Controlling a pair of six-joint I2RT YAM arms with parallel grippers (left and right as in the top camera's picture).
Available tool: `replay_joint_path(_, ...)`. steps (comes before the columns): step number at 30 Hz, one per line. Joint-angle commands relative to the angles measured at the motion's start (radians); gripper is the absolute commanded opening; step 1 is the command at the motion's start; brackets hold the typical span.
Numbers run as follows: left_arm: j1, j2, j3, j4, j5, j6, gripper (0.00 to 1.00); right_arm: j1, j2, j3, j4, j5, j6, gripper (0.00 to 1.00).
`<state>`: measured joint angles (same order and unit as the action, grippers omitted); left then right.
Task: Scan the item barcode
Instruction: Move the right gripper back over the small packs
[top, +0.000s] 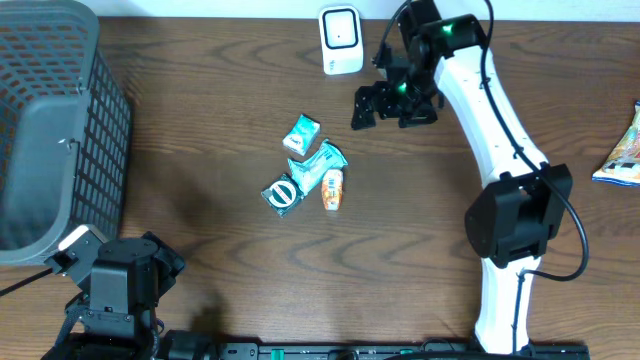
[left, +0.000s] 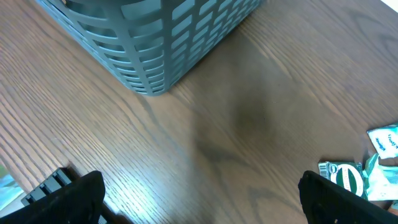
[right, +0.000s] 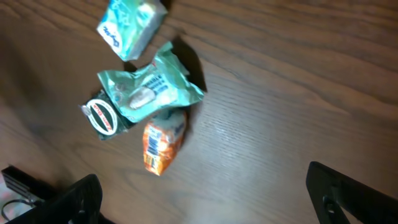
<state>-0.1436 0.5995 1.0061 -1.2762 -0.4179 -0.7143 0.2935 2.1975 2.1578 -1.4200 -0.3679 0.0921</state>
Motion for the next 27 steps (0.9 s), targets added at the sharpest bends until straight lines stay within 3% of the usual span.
replay_joint_path(1, 0.007, -0.001, 0.000, -0.003, -0.017, -0.013, 0.98, 0.045, -0.002, -0.008, 0.019, 0.000, 0.024, 0.99)
replay_joint_path(23, 0.007, -0.001, 0.000, -0.003, -0.017, -0.013, 0.98, 0.172, -0.002, -0.008, 0.108, 0.005, 0.072, 0.99)
replay_joint_path(27, 0.007, -0.001, 0.000, -0.003, -0.017, -0.013, 0.98, 0.172, -0.002, -0.008, 0.123, 0.090, 0.085, 0.99)
